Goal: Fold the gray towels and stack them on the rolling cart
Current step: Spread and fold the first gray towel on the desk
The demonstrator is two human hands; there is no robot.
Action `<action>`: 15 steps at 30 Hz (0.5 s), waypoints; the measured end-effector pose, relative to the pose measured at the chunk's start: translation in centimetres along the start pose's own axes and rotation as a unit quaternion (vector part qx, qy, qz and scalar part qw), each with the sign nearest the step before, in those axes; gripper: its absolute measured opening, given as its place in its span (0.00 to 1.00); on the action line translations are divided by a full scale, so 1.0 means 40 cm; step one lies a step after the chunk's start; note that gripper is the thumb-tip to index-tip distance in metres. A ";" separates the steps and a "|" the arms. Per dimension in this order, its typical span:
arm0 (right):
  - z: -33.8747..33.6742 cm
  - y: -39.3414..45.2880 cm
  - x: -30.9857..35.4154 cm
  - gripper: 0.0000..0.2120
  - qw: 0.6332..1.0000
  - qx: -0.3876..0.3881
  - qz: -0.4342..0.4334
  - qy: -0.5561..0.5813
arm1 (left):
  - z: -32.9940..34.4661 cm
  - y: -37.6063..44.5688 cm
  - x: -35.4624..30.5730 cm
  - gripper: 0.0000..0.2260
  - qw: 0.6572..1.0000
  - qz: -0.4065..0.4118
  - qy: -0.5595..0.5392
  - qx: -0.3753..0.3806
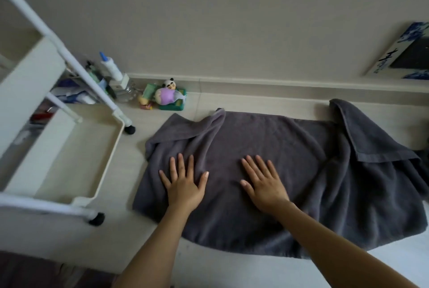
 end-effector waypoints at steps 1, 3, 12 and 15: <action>0.010 -0.014 -0.005 0.32 1.000 0.003 0.010 -0.003 | 0.002 -0.011 0.026 0.40 1.000 -0.021 -0.004 0.010; 0.016 -0.034 -0.029 0.32 1.000 -0.007 0.023 -0.009 | -0.012 -0.037 0.058 0.40 0.999 -0.040 -0.010 0.014; -0.009 0.039 0.154 0.29 0.998 -0.035 -0.020 0.042 | -0.108 -0.036 0.230 0.23 0.968 -0.134 -0.175 -0.116; 0.009 0.078 0.251 0.32 0.995 -0.021 -0.070 0.067 | -0.141 -0.019 0.261 0.21 0.936 -0.153 -0.271 -0.166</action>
Point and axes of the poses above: each hand's wrist, its own y-axis towards the middle knuckle, its own z-axis out of the palm, x = y × z, the point moved 8 cm from there along y, towards the middle knuckle, and after that the axes turned 3 degrees about x, right-handed, at the moved point
